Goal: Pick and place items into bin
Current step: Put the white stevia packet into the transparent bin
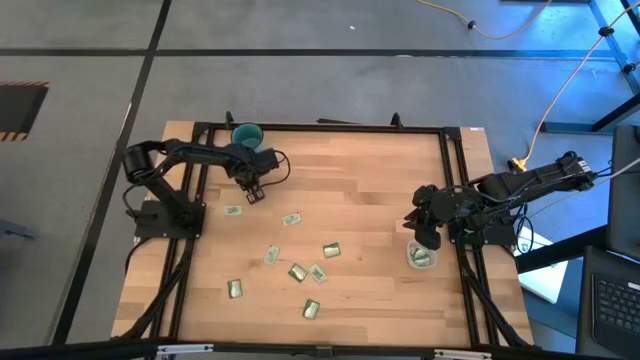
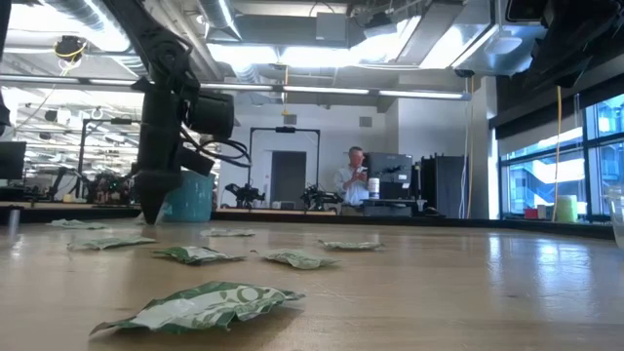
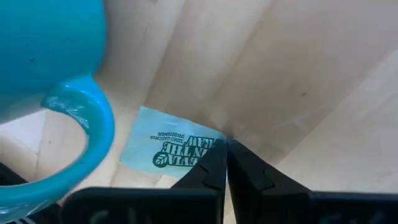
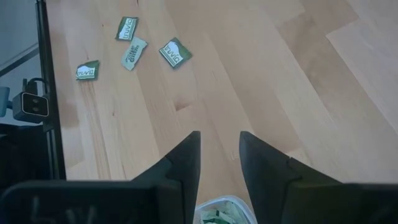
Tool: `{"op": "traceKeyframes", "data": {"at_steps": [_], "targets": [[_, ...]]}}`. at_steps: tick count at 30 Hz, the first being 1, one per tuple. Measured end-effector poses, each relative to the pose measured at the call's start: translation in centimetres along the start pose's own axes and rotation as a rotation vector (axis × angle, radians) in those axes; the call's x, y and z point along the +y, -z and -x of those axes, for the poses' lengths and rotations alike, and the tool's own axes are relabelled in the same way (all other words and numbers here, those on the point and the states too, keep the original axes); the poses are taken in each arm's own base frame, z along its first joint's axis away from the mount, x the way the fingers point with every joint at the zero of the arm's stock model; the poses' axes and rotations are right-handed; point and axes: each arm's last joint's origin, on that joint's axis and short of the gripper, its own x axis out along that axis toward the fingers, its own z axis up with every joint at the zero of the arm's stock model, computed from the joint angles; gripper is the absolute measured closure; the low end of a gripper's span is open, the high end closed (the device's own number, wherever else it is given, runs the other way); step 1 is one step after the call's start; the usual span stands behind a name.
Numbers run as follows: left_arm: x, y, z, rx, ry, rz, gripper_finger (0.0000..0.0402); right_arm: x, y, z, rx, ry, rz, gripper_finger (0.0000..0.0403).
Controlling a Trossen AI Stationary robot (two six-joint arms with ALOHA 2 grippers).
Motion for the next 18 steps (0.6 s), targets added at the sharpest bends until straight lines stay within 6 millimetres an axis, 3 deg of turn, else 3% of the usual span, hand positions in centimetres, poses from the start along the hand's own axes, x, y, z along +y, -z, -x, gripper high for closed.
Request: {"op": "traceKeyframes", "data": {"at_steps": [11,18], "targets": [[-2.9,-2.5,3.7,-0.116,0.220,-0.141,0.0400,0.0,0.0,0.0,-0.005,-0.004,0.040,0.0288],[-6.0,-5.8,7.6,-0.486,0.672,-0.379,0.0399,1.3,-1.4,-0.5,-0.139,-0.075,0.421,0.0288]]}}
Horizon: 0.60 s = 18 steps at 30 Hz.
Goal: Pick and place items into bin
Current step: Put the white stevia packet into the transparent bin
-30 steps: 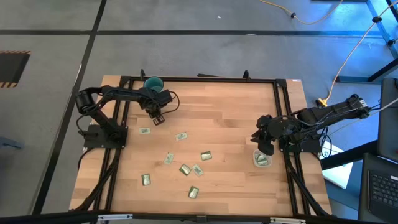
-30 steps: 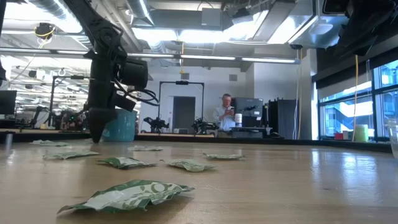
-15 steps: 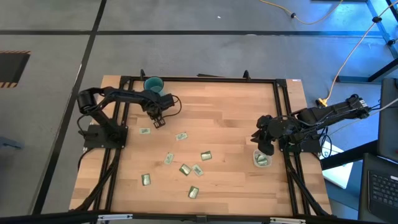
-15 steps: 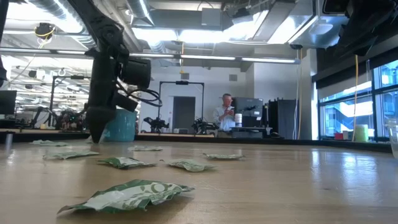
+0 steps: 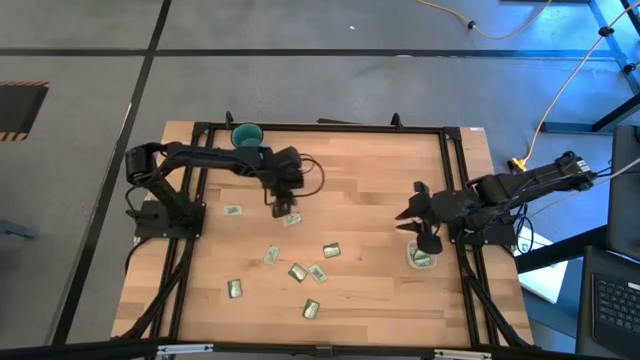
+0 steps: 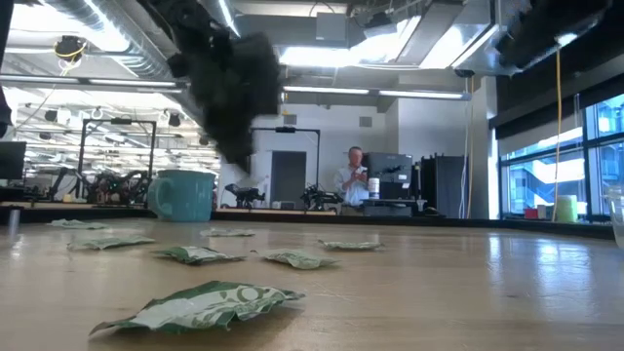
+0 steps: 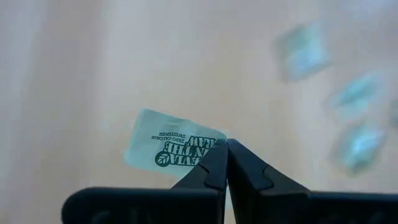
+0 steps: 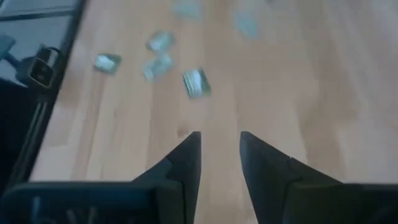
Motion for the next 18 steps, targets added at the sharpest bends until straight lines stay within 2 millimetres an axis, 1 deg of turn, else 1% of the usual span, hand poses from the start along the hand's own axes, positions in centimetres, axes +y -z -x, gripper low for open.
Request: {"op": "traceKeyframes", "data": {"at_steps": [4,9,14,18], "targets": [[-1.5,-2.7,0.3,-0.252,0.248,-0.160,0.0399,0.7,-1.8,-1.2,-0.142,-0.019,0.229,0.0288],[-3.1,-4.7,0.9,-0.438,0.461,-0.302,0.0399,1.5,-3.0,-3.9,-0.201,0.000,0.475,0.0288],[-4.3,-5.6,1.4,-0.510,0.558,-0.321,0.0399,2.3,-3.9,-7.0,-0.252,0.020,0.623,0.0288],[-4.7,-5.5,1.2,-0.487,0.589,-0.306,0.0399,2.7,-4.8,-8.5,-0.341,0.042,0.693,0.0288]]}}
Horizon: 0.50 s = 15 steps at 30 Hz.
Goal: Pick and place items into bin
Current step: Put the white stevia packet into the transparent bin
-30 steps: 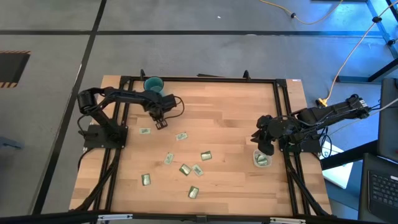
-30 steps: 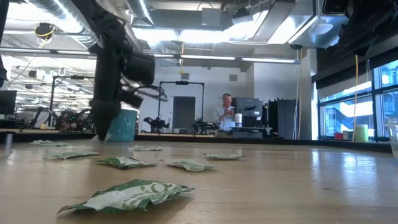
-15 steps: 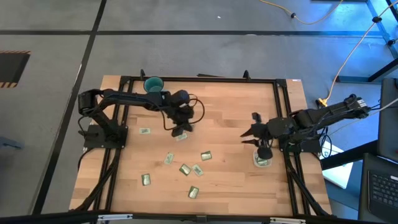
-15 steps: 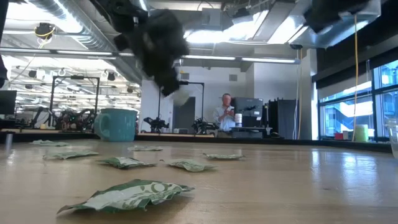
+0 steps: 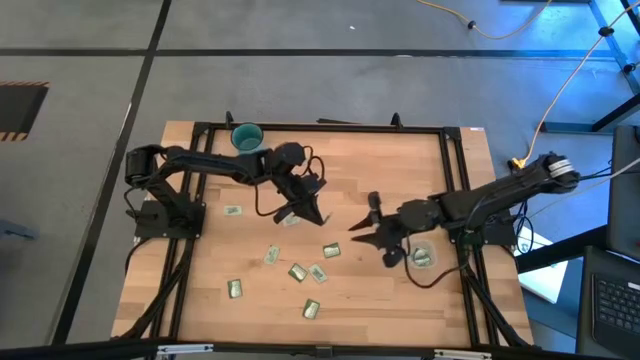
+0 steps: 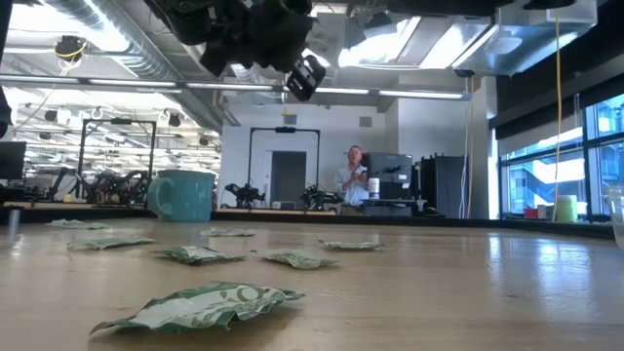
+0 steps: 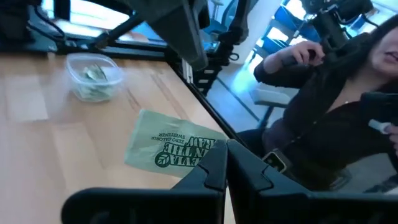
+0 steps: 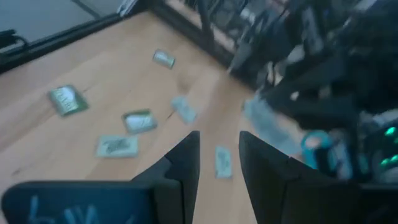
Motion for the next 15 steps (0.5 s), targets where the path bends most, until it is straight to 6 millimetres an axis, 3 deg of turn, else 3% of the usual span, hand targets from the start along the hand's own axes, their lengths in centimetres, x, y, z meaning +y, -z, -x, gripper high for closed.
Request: {"op": "traceKeyframes", "data": {"at_steps": [6,15], "targets": [[-0.6,0.1,-0.7,0.013,0.030,0.041,0.0399,-0.2,-0.3,-1.0,-0.059,0.044,0.143,0.0288],[-1.8,0.2,-1.8,0.033,0.130,0.023,0.0399,-1.6,0.7,-2.7,-0.100,0.055,0.148,0.0288]]}}
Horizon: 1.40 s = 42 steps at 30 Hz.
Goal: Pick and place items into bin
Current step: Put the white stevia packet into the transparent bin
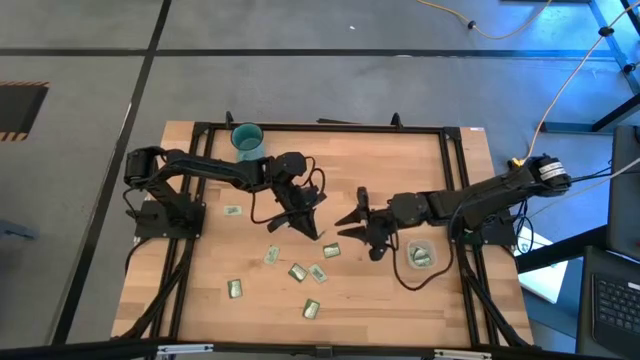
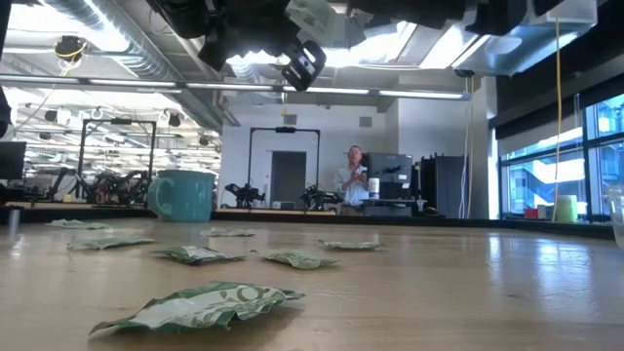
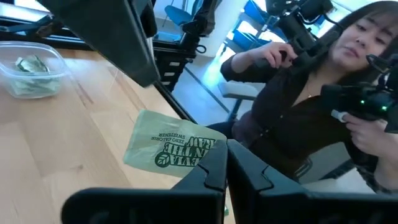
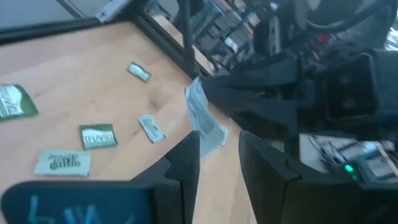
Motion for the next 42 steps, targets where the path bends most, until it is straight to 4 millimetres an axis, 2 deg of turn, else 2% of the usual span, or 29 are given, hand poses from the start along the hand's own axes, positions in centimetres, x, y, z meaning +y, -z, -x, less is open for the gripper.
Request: {"op": "traceKeyframes", "data": {"at_steps": [17,24,28,39,42], "targets": [[-0.1,0.0,-0.1,0.001,0.003,-0.029,0.0398,-0.6,1.5,-2.0,-0.101,-0.041,-0.016,0.0288],[-0.2,-0.2,-0.1,-0.013,0.015,-0.080,0.0398,-0.8,1.8,-2.2,-0.089,-0.042,-0.061,0.0291],[-0.2,-0.3,-0.1,-0.014,0.019,-0.088,0.0398,-0.7,1.8,-2.2,-0.089,-0.043,-0.068,0.0310],[-0.1,-0.3,-0.1,-0.017,-0.007,-0.118,0.0398,-0.8,1.8,-2.1,-0.094,-0.039,-0.071,0.0395],[0.0,-0.3,0.0,-0.019,-0.039,-0.149,0.0396,-0.8,1.8,-2.1,-0.094,-0.039,-0.072,0.0398]]}}
